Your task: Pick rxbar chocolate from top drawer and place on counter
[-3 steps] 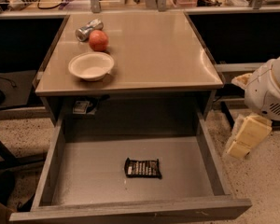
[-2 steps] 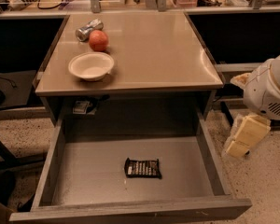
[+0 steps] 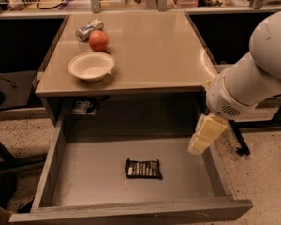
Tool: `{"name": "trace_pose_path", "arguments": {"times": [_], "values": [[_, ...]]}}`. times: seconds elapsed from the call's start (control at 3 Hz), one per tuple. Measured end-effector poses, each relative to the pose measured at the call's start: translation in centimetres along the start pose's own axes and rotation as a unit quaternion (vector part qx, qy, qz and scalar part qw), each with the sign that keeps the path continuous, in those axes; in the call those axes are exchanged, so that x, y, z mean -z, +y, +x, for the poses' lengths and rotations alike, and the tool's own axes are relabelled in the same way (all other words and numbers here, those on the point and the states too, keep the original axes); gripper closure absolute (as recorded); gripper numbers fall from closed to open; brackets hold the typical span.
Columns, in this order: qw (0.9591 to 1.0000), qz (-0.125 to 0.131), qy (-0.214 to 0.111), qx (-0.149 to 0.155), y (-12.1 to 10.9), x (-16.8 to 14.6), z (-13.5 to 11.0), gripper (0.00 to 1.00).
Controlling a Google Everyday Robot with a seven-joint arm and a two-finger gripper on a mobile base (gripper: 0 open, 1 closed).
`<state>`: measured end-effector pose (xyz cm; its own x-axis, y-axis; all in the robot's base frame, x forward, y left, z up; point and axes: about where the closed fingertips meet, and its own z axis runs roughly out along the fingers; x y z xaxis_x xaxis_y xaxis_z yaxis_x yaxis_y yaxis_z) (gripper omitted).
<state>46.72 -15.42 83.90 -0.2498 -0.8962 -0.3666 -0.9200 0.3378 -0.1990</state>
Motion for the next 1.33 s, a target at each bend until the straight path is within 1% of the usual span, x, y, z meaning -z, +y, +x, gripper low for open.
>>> {"name": "trace_pose_path", "arguments": {"times": [0.33, 0.67, 1.0, 1.33], "values": [[1.0000, 0.000, 0.000, 0.000, 0.0, 0.0, 0.0, 0.00], [0.9998, 0.005, -0.017, -0.012, 0.8, -1.1, -0.2, 0.00], [0.9987, 0.013, -0.043, -0.025, 1.8, -3.7, -1.1, 0.00], [0.9976, 0.025, -0.061, -0.021, 2.1, -6.7, -2.4, 0.00]]}}
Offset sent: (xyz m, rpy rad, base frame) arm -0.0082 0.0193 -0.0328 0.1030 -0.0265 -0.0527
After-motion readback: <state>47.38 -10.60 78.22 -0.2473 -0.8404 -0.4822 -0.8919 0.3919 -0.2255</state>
